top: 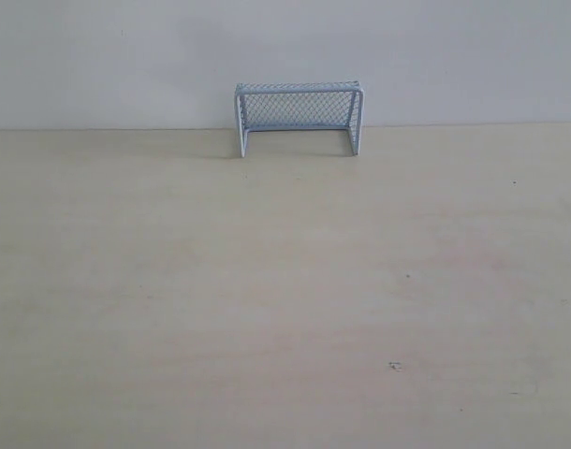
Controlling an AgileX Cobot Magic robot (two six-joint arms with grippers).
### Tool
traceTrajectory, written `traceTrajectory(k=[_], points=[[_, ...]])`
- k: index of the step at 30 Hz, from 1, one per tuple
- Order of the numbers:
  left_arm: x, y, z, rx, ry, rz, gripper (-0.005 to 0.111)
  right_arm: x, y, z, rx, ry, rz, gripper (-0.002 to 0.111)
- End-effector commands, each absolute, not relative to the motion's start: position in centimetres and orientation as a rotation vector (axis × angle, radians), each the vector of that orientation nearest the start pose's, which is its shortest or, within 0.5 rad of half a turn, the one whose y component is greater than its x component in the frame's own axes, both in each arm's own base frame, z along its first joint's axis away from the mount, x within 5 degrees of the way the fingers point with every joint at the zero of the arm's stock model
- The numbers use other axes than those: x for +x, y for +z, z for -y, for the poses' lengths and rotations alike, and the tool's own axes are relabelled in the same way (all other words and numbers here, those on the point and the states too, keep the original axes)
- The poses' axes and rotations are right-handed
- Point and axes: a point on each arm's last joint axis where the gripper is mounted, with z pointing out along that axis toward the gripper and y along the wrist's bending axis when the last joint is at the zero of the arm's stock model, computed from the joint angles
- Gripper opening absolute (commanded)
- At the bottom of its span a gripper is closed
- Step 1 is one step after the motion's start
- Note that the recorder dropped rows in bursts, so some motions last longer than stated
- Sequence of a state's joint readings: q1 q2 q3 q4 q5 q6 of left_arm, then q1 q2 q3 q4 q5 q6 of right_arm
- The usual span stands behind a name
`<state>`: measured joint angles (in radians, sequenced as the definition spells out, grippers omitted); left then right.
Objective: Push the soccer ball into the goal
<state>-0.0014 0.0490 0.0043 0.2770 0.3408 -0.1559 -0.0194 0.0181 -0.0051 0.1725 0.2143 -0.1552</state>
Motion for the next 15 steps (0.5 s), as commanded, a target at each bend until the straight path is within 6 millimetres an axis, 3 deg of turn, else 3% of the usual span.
traceTrajectory(k=[1, 5, 15], points=[[5.7, 18.1, -0.8, 0.036, 0.145, -1.864, 0.006, 5.6, 19.2, -0.2, -0.002, 0.019, -1.724, 0.0], [5.7, 18.1, -0.8, 0.036, 0.145, -1.864, 0.006, 5.4, 18.2, -0.4, -0.016, 0.034, -1.83, 0.0], [5.7, 18.1, -0.8, 0.036, 0.145, -1.864, 0.006, 5.3, 18.2, -0.6, -0.042, 0.06, -1.833, 0.0]])
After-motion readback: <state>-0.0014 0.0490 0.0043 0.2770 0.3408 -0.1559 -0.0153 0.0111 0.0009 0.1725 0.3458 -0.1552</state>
